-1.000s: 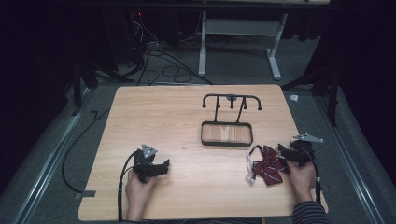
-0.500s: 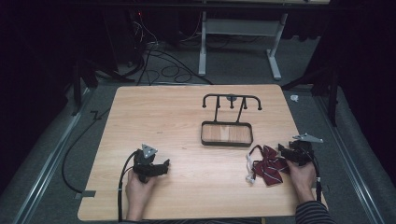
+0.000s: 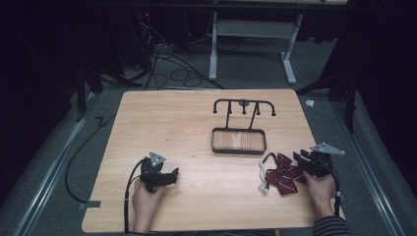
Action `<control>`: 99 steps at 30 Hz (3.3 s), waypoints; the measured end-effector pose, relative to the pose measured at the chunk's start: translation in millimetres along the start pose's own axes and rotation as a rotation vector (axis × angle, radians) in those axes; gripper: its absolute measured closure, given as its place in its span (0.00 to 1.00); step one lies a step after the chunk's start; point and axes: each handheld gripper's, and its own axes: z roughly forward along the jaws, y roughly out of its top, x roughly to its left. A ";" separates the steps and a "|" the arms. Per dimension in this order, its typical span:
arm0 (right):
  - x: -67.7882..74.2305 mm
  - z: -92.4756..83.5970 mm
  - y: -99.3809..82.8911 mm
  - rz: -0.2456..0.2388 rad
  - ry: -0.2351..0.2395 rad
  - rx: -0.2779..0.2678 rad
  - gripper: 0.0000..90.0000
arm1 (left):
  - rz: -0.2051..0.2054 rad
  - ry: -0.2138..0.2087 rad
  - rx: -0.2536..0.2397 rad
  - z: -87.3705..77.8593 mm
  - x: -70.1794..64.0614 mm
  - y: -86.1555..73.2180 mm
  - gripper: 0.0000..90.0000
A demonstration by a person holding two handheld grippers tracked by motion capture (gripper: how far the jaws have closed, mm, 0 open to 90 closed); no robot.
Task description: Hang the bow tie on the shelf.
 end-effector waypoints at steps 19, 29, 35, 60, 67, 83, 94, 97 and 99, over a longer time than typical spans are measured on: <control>33.3 7.1 15.7 -0.050 0.184 0.027 0.78 | 0.000 0.002 -0.001 -0.1 -0.3 -0.2 0.19; 43.7 25.1 22.1 -0.073 0.184 0.073 0.80 | 0.000 0.001 -0.001 -0.1 -0.3 -0.1 0.19; 45.4 32.2 23.2 -0.067 0.181 0.100 0.81 | 0.000 0.001 -0.001 0.0 -0.2 -0.1 0.19; 53.8 34.4 22.4 -0.147 0.181 0.100 1.00 | 0.000 0.001 -0.001 -0.1 -0.2 -0.1 0.19; 54.8 18.5 25.2 -0.150 0.196 0.056 1.00 | 0.000 0.001 -0.001 -0.1 -0.2 -0.1 0.19; 72.9 -26.7 47.8 -0.200 0.242 -0.083 1.00 | 0.000 0.002 -0.002 0.0 -0.3 -0.2 0.19; 93.2 -45.7 65.5 -0.272 0.279 -0.144 1.00 | 0.000 0.001 -0.001 -0.1 -0.2 -0.2 0.19; 98.8 -48.8 71.1 -0.294 0.287 -0.159 1.00 | 0.000 0.002 -0.003 0.0 -0.3 -0.2 0.19; 100.4 -49.7 72.5 -0.294 0.290 -0.159 1.00 | 0.000 0.001 -0.001 -0.1 -0.2 -0.1 0.19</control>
